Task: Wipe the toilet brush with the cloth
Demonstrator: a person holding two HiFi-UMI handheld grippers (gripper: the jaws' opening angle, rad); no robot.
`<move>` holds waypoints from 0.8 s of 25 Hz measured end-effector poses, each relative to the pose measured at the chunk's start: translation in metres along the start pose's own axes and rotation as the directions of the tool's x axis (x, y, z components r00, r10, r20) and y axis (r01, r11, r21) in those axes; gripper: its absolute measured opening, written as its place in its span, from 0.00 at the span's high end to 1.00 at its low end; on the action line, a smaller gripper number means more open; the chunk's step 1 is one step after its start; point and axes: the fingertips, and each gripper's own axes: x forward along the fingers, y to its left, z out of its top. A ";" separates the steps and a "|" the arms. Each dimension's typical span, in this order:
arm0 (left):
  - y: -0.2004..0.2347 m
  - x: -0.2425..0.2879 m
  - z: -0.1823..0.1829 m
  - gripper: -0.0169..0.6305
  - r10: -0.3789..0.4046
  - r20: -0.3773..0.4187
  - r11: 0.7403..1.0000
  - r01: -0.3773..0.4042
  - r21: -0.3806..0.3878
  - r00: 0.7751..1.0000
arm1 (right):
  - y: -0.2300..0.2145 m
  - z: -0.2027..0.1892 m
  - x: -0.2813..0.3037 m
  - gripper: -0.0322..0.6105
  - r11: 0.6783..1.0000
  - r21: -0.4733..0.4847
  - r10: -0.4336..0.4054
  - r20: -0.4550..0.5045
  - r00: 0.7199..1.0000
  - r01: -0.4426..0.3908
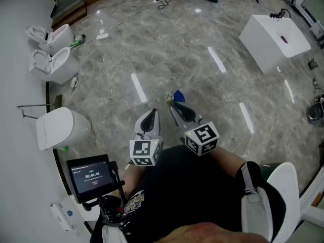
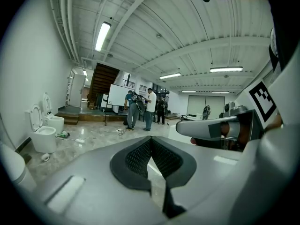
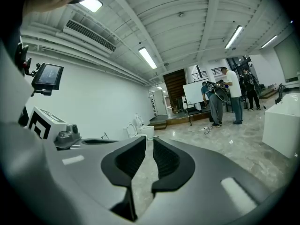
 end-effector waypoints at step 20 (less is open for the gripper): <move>-0.005 -0.002 -0.004 0.96 -0.019 -0.017 1.000 0.019 -0.006 1.000 | 0.004 -0.003 -0.006 0.83 1.000 0.014 0.001 -0.002 1.000 -0.001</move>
